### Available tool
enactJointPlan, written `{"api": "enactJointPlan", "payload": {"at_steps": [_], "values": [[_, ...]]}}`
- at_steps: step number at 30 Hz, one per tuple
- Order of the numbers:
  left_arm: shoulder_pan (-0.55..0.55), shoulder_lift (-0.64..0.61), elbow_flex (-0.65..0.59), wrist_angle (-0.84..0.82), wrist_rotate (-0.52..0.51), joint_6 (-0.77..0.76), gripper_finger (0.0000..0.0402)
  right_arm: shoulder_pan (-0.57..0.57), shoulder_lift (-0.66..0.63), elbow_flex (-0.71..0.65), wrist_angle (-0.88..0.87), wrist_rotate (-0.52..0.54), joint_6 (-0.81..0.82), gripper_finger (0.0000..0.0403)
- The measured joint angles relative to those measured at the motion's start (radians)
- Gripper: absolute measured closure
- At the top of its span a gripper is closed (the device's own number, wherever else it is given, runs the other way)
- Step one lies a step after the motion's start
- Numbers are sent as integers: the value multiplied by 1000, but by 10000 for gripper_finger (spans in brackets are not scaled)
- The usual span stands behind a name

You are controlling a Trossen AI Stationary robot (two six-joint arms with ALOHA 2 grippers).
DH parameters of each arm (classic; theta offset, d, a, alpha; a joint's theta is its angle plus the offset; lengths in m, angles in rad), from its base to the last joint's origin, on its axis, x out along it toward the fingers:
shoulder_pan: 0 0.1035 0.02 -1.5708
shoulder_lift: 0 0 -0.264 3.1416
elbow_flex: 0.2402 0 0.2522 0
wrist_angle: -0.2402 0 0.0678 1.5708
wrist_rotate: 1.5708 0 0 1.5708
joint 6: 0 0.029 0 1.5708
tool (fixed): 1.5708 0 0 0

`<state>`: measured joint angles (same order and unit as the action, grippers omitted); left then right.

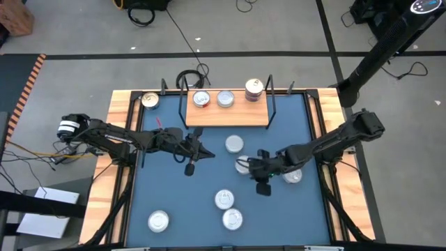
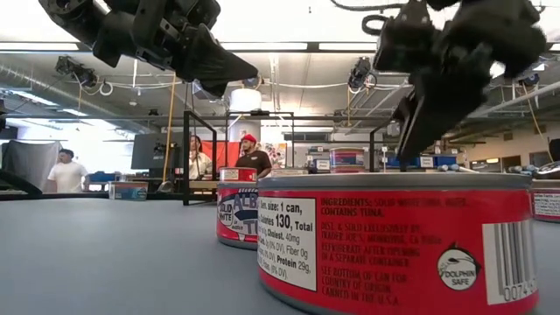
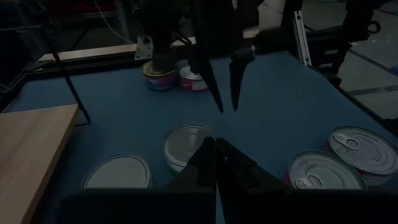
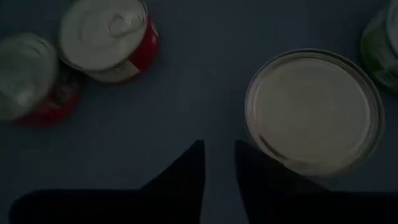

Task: Stack canned seafood by type on shelf
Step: Stack the green tuna can on top of the green tuna can on the shelf

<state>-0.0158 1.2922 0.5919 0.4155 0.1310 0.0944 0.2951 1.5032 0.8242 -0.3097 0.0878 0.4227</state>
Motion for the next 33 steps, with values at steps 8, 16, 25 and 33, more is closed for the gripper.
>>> {"api": "enactJointPlan", "payload": {"at_steps": [8,16,25,33], "values": [[0,0,0,-25,-10,3,396,8,98,50,9,125,-161,300],[0,0,0,-29,-14,3,396,13,116,55,-29,136,-260,302],[0,0,-1,-42,-25,2,396,17,149,55,-31,160,-327,322],[0,0,-1,-44,-31,3,396,17,159,58,-35,156,-349,393]]}}
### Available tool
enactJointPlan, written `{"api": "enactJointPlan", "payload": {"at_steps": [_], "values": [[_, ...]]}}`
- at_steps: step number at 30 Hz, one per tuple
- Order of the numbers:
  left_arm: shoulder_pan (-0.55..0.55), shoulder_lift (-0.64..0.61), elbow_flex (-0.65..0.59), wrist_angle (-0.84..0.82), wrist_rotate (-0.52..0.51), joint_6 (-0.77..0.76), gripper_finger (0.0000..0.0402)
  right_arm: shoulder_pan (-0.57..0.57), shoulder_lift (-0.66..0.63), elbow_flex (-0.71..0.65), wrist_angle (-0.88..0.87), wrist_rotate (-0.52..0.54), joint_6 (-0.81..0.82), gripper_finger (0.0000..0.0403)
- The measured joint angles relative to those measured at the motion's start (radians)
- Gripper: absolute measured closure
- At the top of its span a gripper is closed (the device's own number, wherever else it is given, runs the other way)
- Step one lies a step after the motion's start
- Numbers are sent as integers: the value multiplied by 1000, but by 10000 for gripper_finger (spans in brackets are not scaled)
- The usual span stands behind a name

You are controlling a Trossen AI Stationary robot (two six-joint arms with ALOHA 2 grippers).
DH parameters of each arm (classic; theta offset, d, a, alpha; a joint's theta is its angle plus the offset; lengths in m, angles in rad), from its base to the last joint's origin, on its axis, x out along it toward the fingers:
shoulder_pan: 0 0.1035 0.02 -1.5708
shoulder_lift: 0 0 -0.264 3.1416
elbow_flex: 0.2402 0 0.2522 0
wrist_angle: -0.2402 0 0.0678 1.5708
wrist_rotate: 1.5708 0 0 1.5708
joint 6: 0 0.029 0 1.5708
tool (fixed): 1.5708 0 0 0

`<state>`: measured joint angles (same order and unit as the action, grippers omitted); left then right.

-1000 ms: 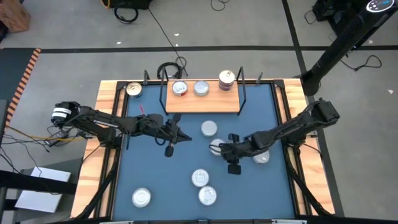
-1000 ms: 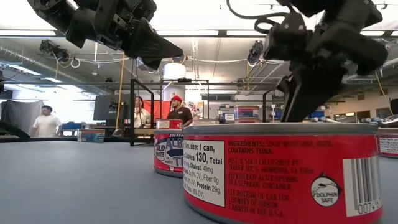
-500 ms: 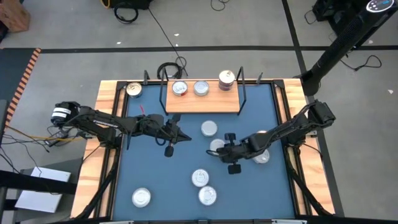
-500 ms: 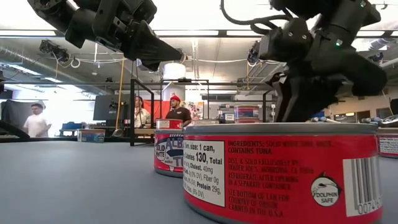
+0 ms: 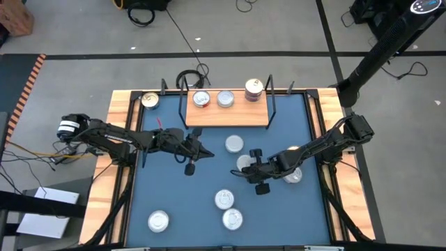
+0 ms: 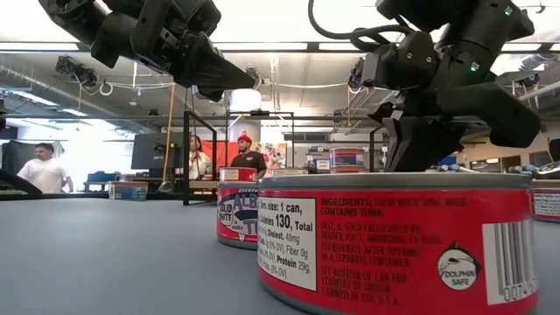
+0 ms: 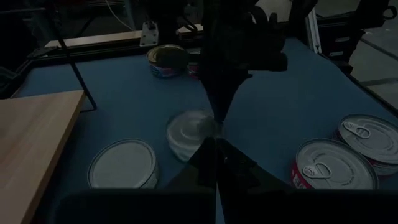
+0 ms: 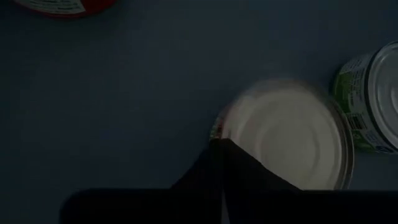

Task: Stack canned seafood by type on shelf
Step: Stack the green tuna can on top of the green tuna can on the shelf

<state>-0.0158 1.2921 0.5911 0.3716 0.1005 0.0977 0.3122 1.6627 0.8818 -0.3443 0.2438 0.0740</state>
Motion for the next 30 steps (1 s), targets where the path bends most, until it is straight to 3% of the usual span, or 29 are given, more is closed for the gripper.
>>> {"api": "enactJointPlan", "payload": {"at_steps": [24,26,30], "values": [[0,0,0,4,0,-4,396,-96,-4,192,-160,-234,121,397],[0,0,0,-2,0,-5,396,-82,-4,192,-213,-222,82,384],[0,0,0,-2,0,-3,396,-43,-4,192,-324,-102,3,347]]}}
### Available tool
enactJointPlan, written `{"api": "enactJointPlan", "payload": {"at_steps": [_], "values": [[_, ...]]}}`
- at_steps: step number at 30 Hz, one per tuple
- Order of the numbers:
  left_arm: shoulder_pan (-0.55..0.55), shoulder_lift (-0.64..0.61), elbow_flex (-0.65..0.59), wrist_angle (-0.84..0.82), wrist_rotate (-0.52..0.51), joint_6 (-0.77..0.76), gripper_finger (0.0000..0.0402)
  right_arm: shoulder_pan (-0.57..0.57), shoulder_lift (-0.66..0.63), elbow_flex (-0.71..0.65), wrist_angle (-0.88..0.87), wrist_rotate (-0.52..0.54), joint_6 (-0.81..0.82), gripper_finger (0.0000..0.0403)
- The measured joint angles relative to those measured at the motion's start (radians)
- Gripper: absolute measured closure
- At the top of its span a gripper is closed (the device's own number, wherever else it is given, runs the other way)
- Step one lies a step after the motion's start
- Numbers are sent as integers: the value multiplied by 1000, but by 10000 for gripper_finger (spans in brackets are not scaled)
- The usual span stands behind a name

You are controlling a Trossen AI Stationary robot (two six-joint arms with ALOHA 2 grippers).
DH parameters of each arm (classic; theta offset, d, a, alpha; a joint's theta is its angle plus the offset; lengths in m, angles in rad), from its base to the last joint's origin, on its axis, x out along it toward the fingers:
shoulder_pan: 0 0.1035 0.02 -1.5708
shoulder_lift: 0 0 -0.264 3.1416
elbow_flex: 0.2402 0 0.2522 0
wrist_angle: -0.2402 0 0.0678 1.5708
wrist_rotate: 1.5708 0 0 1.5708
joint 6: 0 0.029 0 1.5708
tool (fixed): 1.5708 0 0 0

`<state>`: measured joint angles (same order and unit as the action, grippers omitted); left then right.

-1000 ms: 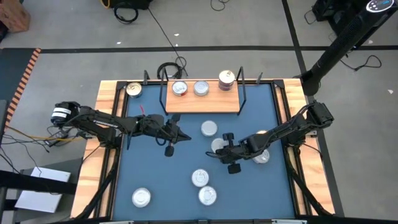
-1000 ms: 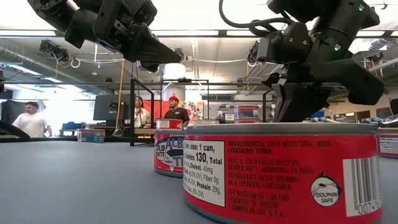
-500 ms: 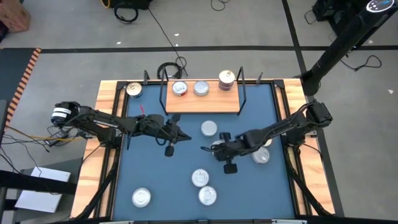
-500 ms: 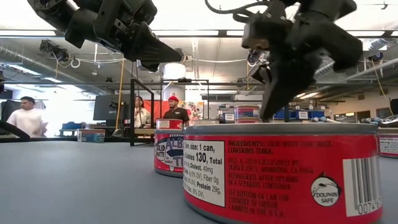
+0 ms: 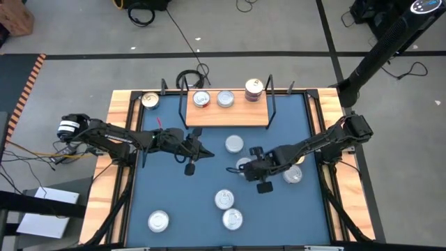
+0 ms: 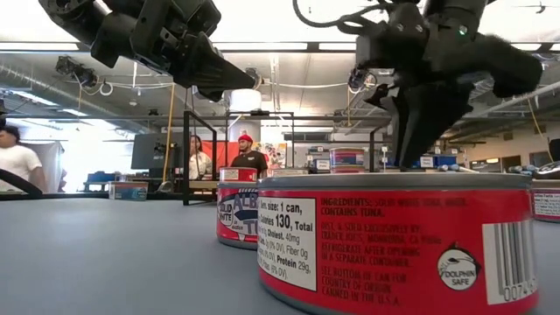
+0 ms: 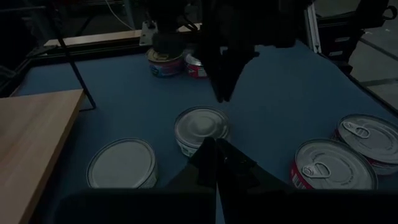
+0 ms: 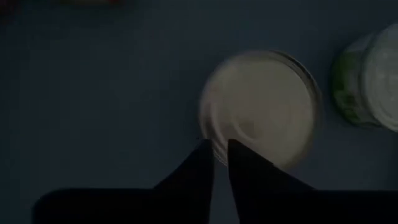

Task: Stack canned seafood by type on shelf
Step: Stack the green tuna can on top of the green tuna can on the shelf

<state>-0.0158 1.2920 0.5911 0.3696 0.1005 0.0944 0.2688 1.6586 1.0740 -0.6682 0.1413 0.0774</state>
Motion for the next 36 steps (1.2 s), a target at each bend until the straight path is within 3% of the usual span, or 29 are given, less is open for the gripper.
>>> {"api": "enactJointPlan", "payload": {"at_steps": [4,10,17,23,26,36], "values": [[0,0,0,-1,0,2,396,13,2,-5,-7,27,-88,318],[0,0,0,-3,0,2,396,14,32,-33,-5,31,-183,313],[0,0,0,-5,0,3,396,30,84,-29,27,83,-258,332],[0,0,0,-5,0,4,396,37,81,-31,54,81,-271,389],[0,0,0,-5,0,4,396,37,80,-29,48,77,-263,394],[0,0,0,0,0,2,396,-16,41,19,44,-54,-156,400]]}}
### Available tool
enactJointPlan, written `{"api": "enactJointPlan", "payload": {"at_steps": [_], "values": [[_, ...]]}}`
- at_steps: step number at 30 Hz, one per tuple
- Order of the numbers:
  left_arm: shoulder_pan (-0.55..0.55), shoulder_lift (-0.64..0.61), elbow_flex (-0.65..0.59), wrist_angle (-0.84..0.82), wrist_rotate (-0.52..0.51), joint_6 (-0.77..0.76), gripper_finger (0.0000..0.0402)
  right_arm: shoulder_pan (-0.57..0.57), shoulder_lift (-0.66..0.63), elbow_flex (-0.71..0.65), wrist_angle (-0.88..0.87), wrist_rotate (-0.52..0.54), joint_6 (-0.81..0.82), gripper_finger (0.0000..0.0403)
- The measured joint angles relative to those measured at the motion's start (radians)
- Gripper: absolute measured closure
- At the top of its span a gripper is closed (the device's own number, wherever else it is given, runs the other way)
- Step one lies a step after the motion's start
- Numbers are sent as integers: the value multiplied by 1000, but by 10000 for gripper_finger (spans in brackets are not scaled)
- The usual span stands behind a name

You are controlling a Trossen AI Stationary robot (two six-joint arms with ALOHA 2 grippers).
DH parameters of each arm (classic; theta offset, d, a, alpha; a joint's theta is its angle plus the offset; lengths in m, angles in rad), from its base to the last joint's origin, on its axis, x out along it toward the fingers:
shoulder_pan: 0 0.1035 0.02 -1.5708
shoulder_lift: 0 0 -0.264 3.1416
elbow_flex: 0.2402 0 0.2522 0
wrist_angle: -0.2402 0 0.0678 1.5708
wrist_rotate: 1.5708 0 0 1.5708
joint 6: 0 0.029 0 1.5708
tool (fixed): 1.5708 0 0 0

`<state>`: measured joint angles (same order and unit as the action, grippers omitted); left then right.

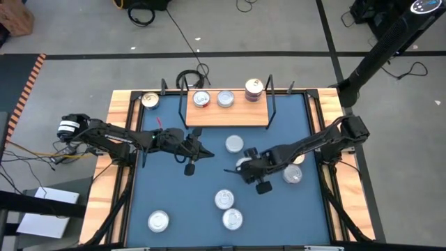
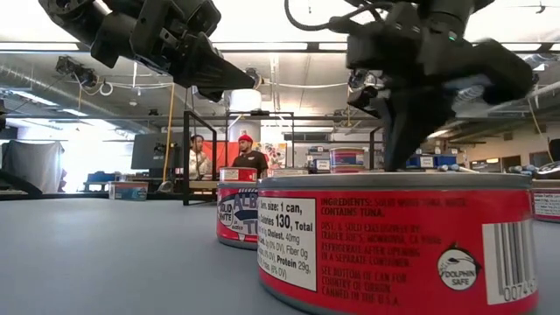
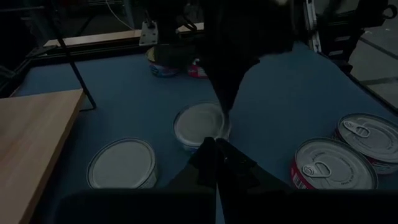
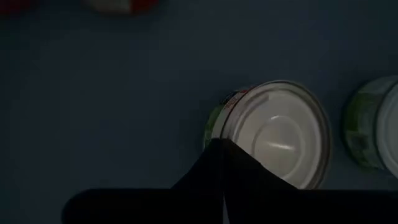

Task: Stack canned seafood by type on shelf
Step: Stack the green tuna can on top of the green tuna can on the shelf

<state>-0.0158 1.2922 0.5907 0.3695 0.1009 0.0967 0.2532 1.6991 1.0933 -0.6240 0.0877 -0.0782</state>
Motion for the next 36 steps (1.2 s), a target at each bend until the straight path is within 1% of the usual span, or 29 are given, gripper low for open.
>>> {"api": "enactJointPlan", "payload": {"at_steps": [3,10,12,15,18,22,25,30,36], "values": [[0,0,0,0,0,-1,396,-25,-16,11,-4,-36,46,400],[0,0,0,-1,0,-3,396,-99,-63,30,3,-161,192,401],[0,0,0,-1,0,-3,396,-108,-65,30,2,-167,199,399],[-10,7,0,2,0,-3,396,-93,-63,28,-4,-167,185,382],[-22,19,0,-3,1,-3,396,-61,-61,21,-6,-126,158,357],[-33,37,0,9,0,-4,396,-10,-58,3,-1,-14,134,327],[-33,44,0,14,-3,-3,396,20,-46,-24,0,58,106,314],[-33,61,0,39,-5,-4,396,52,-27,-58,19,130,43,315],[-33,67,0,49,-10,-4,396,54,-9,-65,37,154,-5,332]]}}
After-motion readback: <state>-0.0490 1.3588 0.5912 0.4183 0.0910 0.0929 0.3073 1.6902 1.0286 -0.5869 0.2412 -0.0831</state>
